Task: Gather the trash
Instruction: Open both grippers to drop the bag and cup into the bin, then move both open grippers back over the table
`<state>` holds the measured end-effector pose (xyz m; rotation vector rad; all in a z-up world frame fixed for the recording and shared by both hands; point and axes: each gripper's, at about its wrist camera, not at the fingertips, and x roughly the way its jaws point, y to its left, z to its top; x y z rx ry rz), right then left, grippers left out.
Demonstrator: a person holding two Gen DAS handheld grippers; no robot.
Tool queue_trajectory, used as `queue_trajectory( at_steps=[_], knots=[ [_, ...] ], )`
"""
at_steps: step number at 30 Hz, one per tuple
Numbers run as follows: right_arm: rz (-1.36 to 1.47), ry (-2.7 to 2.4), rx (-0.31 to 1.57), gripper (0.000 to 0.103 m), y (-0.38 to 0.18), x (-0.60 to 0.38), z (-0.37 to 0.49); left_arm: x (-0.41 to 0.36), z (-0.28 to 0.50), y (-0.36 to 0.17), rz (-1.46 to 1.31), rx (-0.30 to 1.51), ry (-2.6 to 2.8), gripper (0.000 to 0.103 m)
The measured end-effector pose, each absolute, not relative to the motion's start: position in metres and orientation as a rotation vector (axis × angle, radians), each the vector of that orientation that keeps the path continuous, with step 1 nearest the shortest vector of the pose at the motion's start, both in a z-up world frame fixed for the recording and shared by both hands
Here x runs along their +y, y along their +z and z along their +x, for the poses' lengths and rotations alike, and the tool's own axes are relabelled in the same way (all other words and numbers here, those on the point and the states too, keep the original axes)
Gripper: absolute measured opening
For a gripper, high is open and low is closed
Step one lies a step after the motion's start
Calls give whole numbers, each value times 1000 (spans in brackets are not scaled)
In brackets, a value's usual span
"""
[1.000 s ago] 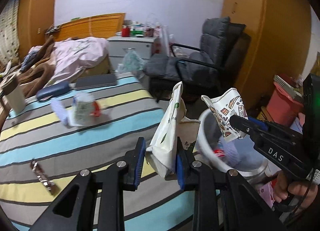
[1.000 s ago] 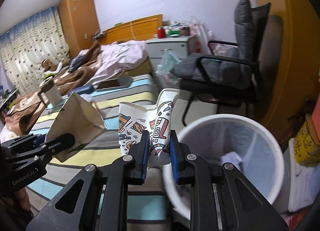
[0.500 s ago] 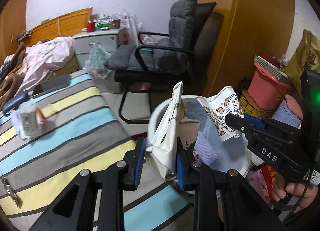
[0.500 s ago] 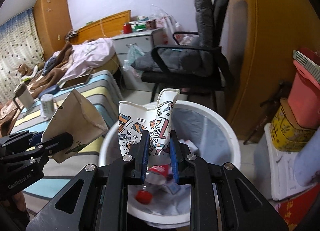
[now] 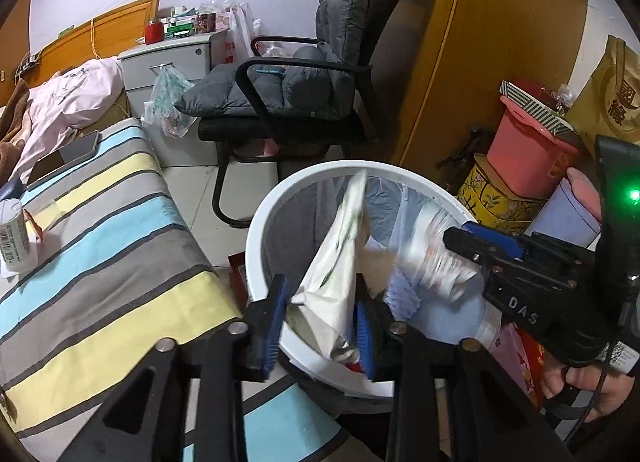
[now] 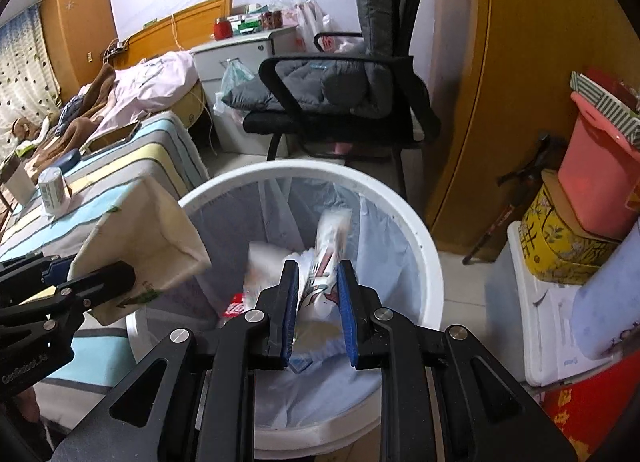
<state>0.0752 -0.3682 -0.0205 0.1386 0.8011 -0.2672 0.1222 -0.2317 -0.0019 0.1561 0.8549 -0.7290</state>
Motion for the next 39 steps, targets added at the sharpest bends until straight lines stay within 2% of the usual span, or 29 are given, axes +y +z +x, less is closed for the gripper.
queue_trajectory(
  at_steps=[2,8,21,39],
  knots=[
    [121,-284,800,23,-21,-368,75,-231,124,-1,147,855,-724,58],
    [131,-288,791,42,-18,-370,72,-224,125,1,133,851,-702,60],
    [130,-272,759,42,-13,-356,70,-193,120,13,93,812,-648,62],
    [85,-161,687,43,0,-303,77,-111,118,25,4,754,-515,64]
  ],
)
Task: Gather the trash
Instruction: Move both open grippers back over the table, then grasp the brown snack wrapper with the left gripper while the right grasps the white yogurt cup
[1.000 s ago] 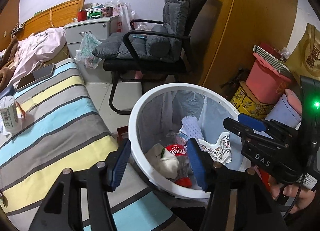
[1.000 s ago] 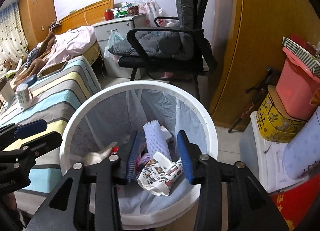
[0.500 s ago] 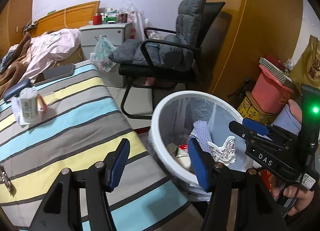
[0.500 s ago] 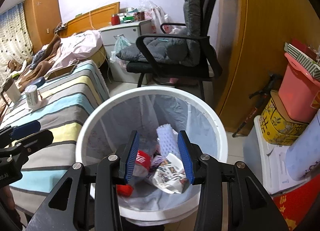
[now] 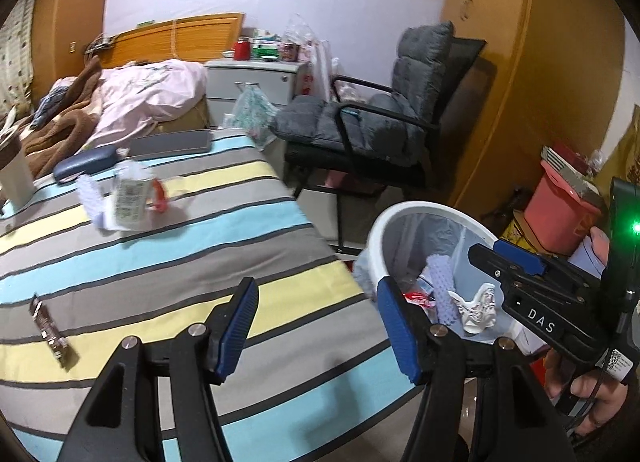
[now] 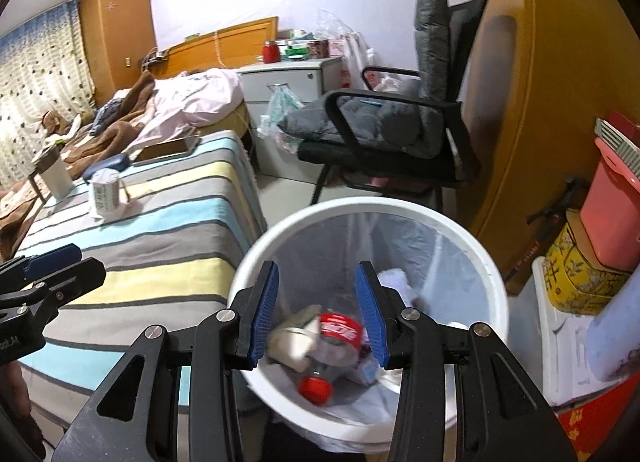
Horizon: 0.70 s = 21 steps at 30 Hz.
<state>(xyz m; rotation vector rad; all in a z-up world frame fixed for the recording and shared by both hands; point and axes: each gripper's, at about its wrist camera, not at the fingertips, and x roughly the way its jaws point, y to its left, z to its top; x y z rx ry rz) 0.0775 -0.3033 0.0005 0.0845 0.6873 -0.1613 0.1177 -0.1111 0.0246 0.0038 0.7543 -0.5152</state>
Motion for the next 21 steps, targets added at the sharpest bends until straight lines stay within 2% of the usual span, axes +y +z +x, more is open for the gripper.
queue_trajectory(
  at_steps=[21],
  knots=[
    [10,90,673,46,3,-205,122,50,128,6,-141,757,-131,68]
  ],
)
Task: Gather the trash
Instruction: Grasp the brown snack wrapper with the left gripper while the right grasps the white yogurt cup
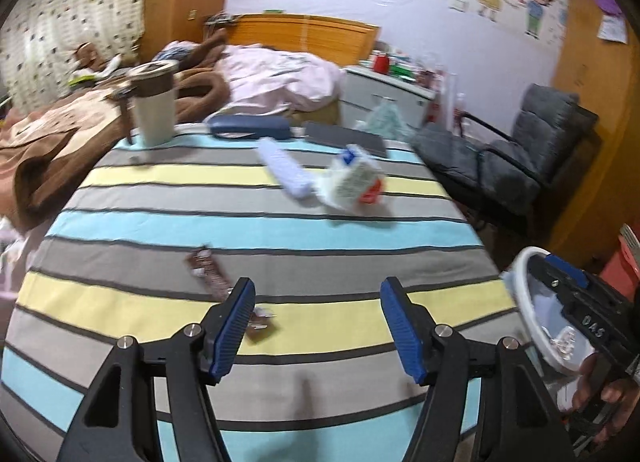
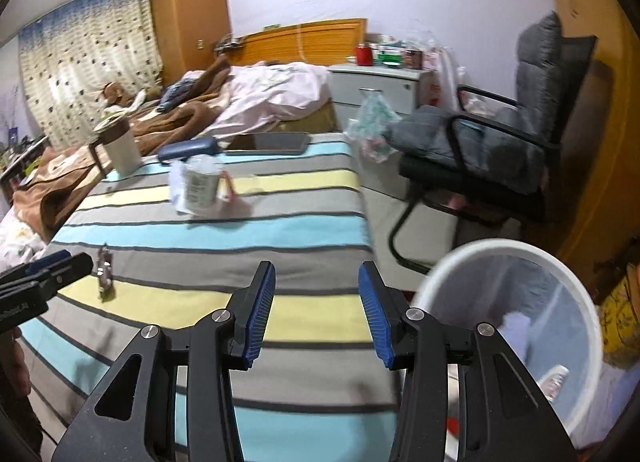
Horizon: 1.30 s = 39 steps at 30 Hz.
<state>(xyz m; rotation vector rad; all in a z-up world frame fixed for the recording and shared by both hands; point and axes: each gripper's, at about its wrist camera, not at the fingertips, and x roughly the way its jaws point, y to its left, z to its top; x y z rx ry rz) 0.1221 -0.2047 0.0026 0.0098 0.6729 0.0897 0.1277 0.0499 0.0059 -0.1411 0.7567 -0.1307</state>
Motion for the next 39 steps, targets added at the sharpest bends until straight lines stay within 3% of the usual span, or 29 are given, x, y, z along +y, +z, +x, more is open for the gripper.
queue_trajectory(
  at_steps=[8,23,28,33,39],
  knots=[
    [-16,166,672,46,1,-174,133,92,135,-19,-178,816,-32,69],
    [-51,232,705,46,-2,-138,164,98,173,-52,-165,907,8,69],
    [-45,244,716,46,-4,-131,171,102,176,-51,-144,912,8,54],
    [-38,248,731,46,-7,-131,177,104,180,-49,-146,917,-35,27],
    [-5,257,757,46,-12,-131,189,101,186,-47,-138,907,-91,17]
  ],
)
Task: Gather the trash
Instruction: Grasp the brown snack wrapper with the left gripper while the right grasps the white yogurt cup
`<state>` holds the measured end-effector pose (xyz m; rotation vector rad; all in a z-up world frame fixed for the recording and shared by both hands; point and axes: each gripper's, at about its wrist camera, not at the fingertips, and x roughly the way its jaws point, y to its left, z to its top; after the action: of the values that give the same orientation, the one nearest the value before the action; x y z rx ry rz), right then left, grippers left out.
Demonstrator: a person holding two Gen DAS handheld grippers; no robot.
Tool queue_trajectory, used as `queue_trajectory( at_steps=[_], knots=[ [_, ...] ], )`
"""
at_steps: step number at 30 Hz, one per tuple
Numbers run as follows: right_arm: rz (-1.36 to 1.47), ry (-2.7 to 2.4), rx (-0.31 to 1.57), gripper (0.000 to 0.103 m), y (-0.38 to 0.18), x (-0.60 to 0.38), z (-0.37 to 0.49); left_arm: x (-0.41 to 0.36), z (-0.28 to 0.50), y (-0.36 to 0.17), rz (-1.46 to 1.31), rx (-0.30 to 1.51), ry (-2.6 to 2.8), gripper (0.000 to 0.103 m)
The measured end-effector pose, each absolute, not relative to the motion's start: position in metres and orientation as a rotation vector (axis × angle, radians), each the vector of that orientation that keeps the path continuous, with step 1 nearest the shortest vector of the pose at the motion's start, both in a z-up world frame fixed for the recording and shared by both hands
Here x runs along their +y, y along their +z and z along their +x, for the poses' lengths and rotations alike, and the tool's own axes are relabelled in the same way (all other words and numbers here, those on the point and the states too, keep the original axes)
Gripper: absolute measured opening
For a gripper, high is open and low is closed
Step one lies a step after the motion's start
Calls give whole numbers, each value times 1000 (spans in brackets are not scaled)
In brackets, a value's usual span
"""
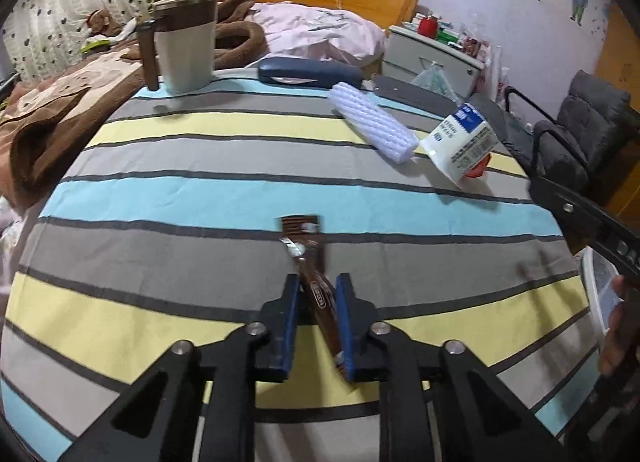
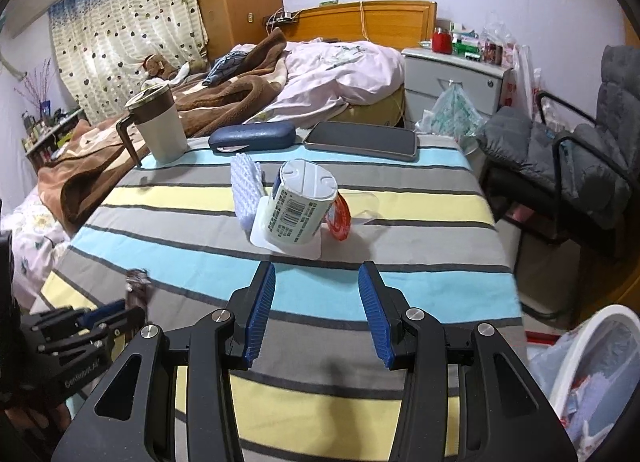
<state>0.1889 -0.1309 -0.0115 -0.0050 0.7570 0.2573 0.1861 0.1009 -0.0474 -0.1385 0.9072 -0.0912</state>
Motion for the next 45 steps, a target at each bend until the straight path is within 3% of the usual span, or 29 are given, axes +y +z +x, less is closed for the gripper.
queue_trajectory(
  at_steps=[9,13,27,30,45],
  knots=[
    [77,312,725,47,-10,-126,208,104,193,-47,-155,909,-130,17],
    [98,312,735,60,-13,-123,219,105,198,-49,-155,915,-135,17],
    [156,308,761,60,-19,-122,239,108,207,-51,-160,922,-150,17],
    [152,296,763,51,-20,-122,238,105,207,-51,-143,921,-145,17],
    [146,326,733,50,-12,-127,219,101,196,-45,-134,905,-139,15]
  ],
)
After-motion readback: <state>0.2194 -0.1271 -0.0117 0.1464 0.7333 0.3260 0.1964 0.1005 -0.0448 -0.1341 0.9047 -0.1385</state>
